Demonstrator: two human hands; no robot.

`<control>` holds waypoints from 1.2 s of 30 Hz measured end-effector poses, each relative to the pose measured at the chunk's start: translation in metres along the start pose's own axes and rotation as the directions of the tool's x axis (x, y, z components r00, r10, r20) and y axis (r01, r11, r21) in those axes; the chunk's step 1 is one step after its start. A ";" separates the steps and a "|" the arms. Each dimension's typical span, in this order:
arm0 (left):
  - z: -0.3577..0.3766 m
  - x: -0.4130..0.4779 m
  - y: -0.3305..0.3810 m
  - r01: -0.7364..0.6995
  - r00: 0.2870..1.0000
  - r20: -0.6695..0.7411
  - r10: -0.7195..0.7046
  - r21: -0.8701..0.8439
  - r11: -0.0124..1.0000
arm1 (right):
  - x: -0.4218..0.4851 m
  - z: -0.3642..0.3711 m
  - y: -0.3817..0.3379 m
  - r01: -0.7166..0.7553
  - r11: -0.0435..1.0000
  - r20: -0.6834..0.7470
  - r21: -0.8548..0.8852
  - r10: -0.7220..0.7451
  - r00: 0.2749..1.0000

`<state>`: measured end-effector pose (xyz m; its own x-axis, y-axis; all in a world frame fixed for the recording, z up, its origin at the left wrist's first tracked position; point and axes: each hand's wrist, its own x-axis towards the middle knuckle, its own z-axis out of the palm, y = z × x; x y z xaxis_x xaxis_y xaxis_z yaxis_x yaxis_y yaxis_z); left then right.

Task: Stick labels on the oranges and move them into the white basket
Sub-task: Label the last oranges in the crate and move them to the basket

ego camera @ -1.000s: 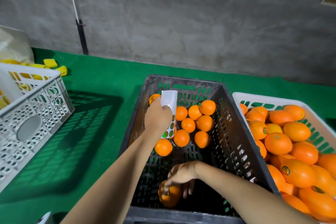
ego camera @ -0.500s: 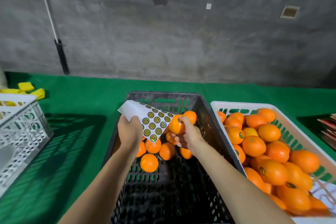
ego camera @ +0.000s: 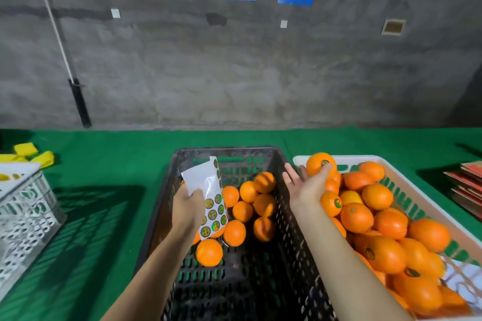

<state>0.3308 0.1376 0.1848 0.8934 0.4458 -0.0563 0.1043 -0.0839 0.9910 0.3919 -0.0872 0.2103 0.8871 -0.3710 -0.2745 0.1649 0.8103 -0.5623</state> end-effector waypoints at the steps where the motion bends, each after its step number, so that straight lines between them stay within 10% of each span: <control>1: 0.000 -0.001 0.001 0.006 1.000 0.020 -0.006 -0.007 1.000 | 0.002 0.001 -0.003 -0.006 0.999 -0.019 0.053 0.007 1.000; 8: 0.000 -0.003 0.004 0.024 0.995 0.093 -0.022 -0.026 0.999 | 0.013 -0.004 -0.010 -0.016 0.978 -0.082 0.209 0.034 0.996; 12: 0.001 -0.002 0.005 0.057 0.992 0.114 -0.053 -0.031 0.998 | 0.003 0.000 0.010 0.156 0.946 0.032 -0.284 -0.153 0.988; 15: 0.001 -0.002 0.005 0.059 0.990 0.130 -0.054 -0.034 0.998 | -0.016 -0.002 0.034 0.535 0.514 0.467 -0.671 -0.267 0.843; 17: 0.001 -0.004 0.005 0.048 0.989 0.141 -0.046 -0.010 0.999 | -0.026 -0.008 0.050 0.782 0.092 0.773 -0.617 -0.118 0.624; 20: 0.000 -0.003 0.006 0.044 0.990 0.134 -0.043 -0.003 0.999 | -0.033 -0.015 0.069 0.895 -0.169 0.883 -0.413 0.166 0.439; 29: -0.003 -0.003 0.007 0.071 0.988 0.145 -0.061 -0.063 0.995 | -0.045 -0.023 0.083 0.851 -0.086 0.831 -0.518 0.186 0.525; 36: 0.005 0.001 0.006 0.159 0.962 0.238 -0.133 -0.093 0.983 | -0.050 -0.019 0.083 0.894 -0.150 0.903 -0.423 0.010 0.429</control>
<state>0.3343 0.1329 0.1897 0.9497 0.2277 -0.2149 0.2038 0.0715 0.9764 0.3535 -0.0102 0.1624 0.7717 0.2584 0.5811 0.5857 -0.6449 -0.4910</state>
